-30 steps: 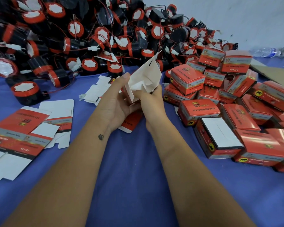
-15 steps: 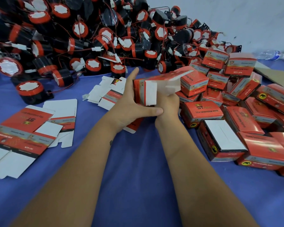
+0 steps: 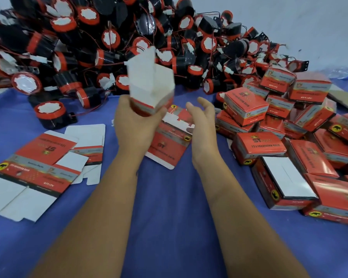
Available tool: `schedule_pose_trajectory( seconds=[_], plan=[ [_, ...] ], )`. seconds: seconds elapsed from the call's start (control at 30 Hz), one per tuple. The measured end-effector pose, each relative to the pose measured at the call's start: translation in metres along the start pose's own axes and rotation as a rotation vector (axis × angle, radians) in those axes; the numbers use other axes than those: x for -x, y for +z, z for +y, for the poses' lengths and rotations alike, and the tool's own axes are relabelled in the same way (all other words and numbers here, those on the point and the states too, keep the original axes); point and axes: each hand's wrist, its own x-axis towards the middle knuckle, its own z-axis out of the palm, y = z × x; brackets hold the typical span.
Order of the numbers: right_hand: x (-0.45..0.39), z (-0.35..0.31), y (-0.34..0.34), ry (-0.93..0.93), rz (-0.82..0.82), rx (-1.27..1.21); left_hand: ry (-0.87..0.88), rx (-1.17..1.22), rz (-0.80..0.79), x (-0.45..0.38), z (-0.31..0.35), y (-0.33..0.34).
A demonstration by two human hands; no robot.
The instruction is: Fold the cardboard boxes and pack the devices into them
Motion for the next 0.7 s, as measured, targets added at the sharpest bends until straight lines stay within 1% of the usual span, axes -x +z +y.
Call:
schedule_pose_trajectory(
  seconds=[0.1,0.13,0.2,0.3,0.37,0.5,0.53,0.6,0.63,0.7],
  plan=[
    [-0.009,0.001,0.010,-0.064,0.056,0.145,-0.150,0.167,0.267,-0.010,-0.006,-0.004],
    [-0.017,0.000,0.015,-0.076,0.051,0.194,-0.178,0.219,0.331,-0.012,-0.006,-0.004],
    [-0.039,-0.005,0.030,-0.104,0.016,0.271,-0.207,0.283,0.408,-0.013,-0.007,-0.001],
    [-0.081,-0.014,0.060,-0.149,-0.080,0.373,-0.233,0.293,0.450,-0.011,-0.008,0.002],
    [-0.110,-0.020,0.087,-0.193,-0.141,0.429,-0.246,0.287,0.445,-0.013,-0.010,0.004],
    [-0.148,-0.025,0.137,-0.380,-0.164,0.572,-0.288,0.286,0.444,-0.012,-0.015,0.006],
    [-0.154,-0.024,0.146,-0.383,-0.191,0.588,-0.302,0.295,0.449,-0.012,-0.016,0.006],
    [-0.167,-0.021,0.158,-0.286,-0.234,0.563,-0.311,0.312,0.456,-0.014,-0.017,0.007],
    [-0.170,-0.020,0.161,-0.245,-0.222,0.562,-0.310,0.317,0.458,-0.015,-0.017,0.008],
    [-0.172,-0.017,0.159,-0.254,-0.143,0.586,-0.300,0.321,0.456,-0.015,-0.017,0.009]
  ],
)
